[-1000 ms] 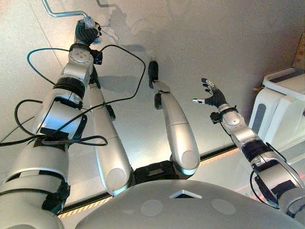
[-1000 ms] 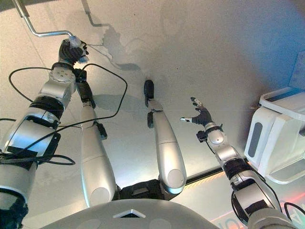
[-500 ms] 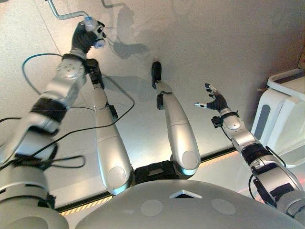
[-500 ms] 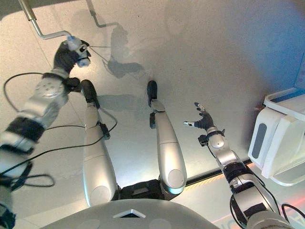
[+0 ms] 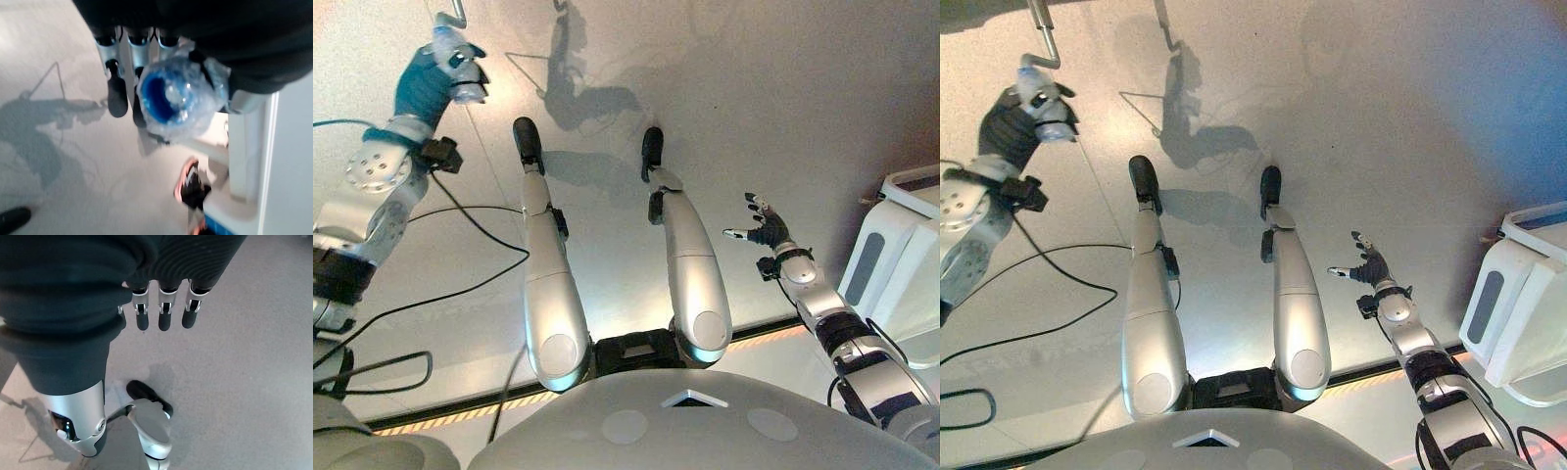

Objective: Raise the hospital bed

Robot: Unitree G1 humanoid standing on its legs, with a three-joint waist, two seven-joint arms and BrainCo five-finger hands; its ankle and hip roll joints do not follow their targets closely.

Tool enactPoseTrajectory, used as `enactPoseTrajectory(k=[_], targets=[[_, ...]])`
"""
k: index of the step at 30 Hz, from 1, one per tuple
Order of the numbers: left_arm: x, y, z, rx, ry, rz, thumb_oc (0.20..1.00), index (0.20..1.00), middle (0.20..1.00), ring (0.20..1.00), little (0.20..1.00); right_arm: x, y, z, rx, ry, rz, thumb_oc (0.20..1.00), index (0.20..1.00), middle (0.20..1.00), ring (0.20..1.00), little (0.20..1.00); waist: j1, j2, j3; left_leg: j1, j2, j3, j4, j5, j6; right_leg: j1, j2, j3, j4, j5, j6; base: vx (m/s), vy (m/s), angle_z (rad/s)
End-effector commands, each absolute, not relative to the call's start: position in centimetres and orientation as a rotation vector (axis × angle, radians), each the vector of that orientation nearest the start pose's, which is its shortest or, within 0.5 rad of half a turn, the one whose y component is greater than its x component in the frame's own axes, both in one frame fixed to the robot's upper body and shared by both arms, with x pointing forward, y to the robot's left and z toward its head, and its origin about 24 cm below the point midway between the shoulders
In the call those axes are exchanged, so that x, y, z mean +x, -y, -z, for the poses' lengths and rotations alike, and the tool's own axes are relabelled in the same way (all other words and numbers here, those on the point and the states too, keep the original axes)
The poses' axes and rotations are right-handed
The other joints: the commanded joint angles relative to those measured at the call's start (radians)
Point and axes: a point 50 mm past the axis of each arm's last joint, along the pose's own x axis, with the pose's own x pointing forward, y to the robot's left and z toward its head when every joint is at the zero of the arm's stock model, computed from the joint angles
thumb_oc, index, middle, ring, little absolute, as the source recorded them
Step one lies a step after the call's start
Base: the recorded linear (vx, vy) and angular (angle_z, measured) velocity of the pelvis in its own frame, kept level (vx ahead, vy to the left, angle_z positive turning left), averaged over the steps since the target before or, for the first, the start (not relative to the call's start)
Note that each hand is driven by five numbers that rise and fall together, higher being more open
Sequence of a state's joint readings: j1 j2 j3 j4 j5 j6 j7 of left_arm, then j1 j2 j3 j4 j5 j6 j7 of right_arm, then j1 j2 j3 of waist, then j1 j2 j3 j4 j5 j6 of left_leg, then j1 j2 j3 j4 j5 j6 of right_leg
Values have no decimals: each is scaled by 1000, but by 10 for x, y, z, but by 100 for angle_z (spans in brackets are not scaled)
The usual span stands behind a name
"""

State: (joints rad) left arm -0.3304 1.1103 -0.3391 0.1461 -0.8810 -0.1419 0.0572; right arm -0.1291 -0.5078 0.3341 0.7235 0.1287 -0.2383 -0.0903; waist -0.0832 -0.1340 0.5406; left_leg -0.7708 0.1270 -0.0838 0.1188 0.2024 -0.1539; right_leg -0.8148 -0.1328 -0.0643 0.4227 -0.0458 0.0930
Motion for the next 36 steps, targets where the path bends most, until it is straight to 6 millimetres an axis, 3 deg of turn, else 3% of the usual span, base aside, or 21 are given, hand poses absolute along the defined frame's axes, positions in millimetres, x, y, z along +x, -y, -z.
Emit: enactPoseTrajectory(k=[1,3,5,8,10,11,15,16,22,26,36], targets=[[264,-238,-149,270,161,390,200,200,200,200,200,206,291,51,-565,-473,12,1000,1000,1000,1000,1000,26,42,-21,-79,15,-19,107,-49,-15,-4,-70,50,-111,137,110,-13,97,21],[268,-255,-140,298,135,284,200,200,200,200,200,205,299,52,-569,-495,45,1000,1000,1000,1000,1000,43,49,-21,-125,-9,-23,163,-76,-3,-2,-97,42,-116,147,119,-23,165,19],[271,-260,-141,317,141,250,200,200,200,200,200,206,298,52,-563,-497,50,1000,1000,1000,1000,1000,46,48,-21,-139,-13,-22,179,-81,-1,-1,-102,41,-121,151,120,-16,120,15],[279,-284,-141,390,142,106,200,200,200,200,200,209,295,52,-544,-489,47,1000,1000,1000,1000,1000,49,35,-21,-208,-34,-27,278,-123,7,-6,-127,40,-137,164,130,-11,131,12],[279,-284,-141,390,142,106,200,200,200,200,200,209,295,52,-544,-489,47,1000,1000,1000,1000,1000,49,35,-21,-208,-34,-27,278,-123,7,-6,-127,40,-137,164,130,29,74,8],[289,-297,-143,408,143,15,200,200,200,200,200,212,292,53,-536,-492,39,1000,1000,1000,1000,1000,54,26,-21,-245,-36,-32,369,-196,13,1,-132,45,-130,139,134,59,161,13],[303,-307,-147,426,138,-76,200,200,200,200,200,216,287,54,-515,-493,29,1000,1000,1000,1000,1000,52,8,-21,-294,-40,-41,459,-242,25,-2,-136,53,-134,141,137,33,128,5],[314,-318,-146,408,119,-170,200,200,200,200,200,220,282,54,-507,-494,21,1000,1000,1000,1000,1000,48,-9,-21,-319,-39,-45,505,-270,31,9,-138,55,-160,150,142,24,92,10],[339,-319,-158,432,98,-232,200,200,200,200,200,232,265,52,-469,-463,-16,1000,1000,1000,1000,1000,32,-50,-21,-369,-36,-55,604,-327,41,38,-133,61,-231,172,152,27,73,3],[353,-336,-153,474,-29,-342,200,200,200,200,200,239,254,51,-439,-446,-54,1000,1000,1000,1000,1000,5,-91,-21,-387,-21,-50,656,-363,45,37,-127,77,-259,181,154,25,65,-10],[370,-334,-163,567,-104,-412,200,200,200,200,200,254,240,40,-419,-387,-97,1000,1000,1000,1000,1000,-47,-127,-21,-394,11,-22,658,-365,47,-62,-96,126,-234,188,157,3,14,-15]])
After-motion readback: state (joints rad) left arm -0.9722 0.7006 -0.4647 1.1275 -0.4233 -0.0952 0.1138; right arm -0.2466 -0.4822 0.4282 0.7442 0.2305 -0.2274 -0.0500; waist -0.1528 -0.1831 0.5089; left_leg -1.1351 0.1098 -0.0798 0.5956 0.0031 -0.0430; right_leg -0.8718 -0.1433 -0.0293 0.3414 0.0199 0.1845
